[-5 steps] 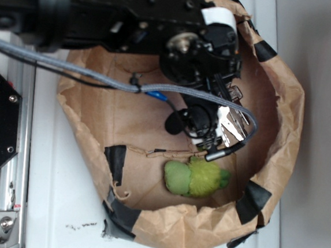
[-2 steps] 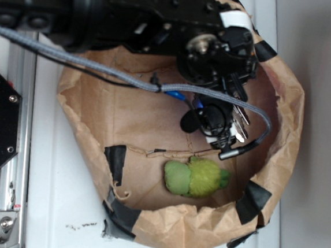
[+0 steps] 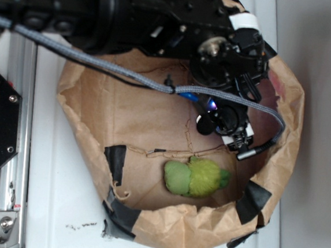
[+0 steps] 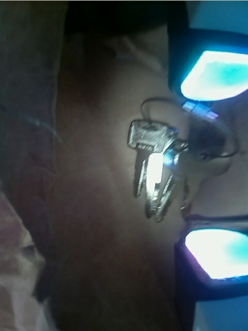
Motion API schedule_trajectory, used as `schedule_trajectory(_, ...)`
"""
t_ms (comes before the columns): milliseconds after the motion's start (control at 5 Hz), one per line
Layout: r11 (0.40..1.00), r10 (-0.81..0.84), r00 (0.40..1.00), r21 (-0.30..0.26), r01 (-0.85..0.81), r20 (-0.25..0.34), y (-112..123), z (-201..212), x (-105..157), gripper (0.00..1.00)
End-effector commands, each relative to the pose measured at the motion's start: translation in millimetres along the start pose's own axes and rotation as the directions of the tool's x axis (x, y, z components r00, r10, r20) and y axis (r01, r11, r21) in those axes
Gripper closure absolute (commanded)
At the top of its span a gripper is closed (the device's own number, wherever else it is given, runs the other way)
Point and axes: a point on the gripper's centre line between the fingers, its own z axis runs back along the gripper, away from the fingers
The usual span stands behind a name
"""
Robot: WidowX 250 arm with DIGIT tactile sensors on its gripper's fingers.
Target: Grab the silver keys.
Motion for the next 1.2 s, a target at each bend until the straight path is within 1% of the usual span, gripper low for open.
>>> schedule_trajectory(0, 0.998, -0.042, 0.998, 0.04, 0.04, 0.052, -12.4, -0.2, 12.2, 0.0)
schedule_trajectory(200, 0.999, -0.007, 0.999, 0.038, 0.006, 0.041, -10.6, -4.1, 13.0, 1.0)
schedule_trajectory(400, 0.998, -0.014, 0.999, 0.056, 0.012, 0.032, -7.1, -10.5, 9.9, 1.0)
schedule_trajectory(1000, 0.997, -0.033, 0.999, 0.077, 0.031, 0.027, -1.4, -11.4, -1.2, 1.0)
